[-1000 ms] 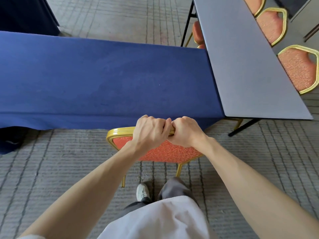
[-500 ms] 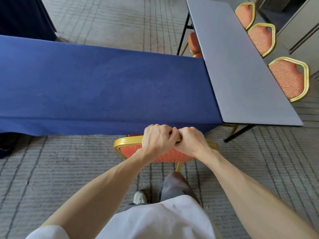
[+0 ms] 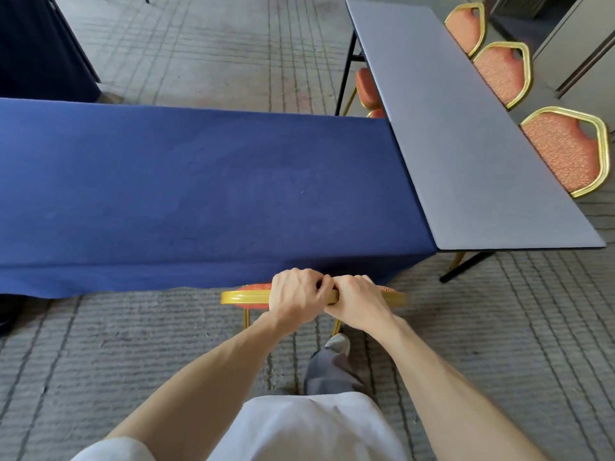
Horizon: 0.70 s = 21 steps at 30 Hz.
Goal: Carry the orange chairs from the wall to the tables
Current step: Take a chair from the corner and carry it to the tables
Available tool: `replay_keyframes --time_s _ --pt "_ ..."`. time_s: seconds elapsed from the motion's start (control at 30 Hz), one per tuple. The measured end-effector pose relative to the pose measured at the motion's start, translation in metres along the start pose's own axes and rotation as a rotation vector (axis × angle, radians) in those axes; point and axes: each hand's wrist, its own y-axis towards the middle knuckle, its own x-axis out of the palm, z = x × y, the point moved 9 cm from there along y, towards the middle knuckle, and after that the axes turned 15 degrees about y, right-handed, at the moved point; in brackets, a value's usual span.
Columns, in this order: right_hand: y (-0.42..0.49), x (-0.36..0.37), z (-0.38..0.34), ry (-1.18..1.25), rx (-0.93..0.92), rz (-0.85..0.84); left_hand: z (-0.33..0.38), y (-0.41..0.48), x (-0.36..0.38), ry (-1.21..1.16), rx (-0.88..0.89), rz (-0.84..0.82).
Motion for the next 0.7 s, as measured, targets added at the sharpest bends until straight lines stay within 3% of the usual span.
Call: replay_keyframes --time_s 0.3,0.57,0.7 --pt "0.062 -0.02 0.015 0.052 0.0 -0.014 0.001 0.065 0.003 0.019 0.041 0.031" --pt "0.087 -0.023 0.027 0.06 -0.052 -0.199 -0.003 0.081 0.009 0.009 0.013 0.027" --pt "0.088 -0.023 0.022 0.037 -0.038 -0.279 -0.005 0.083 0.013 -0.064 -0.013 -0.075"
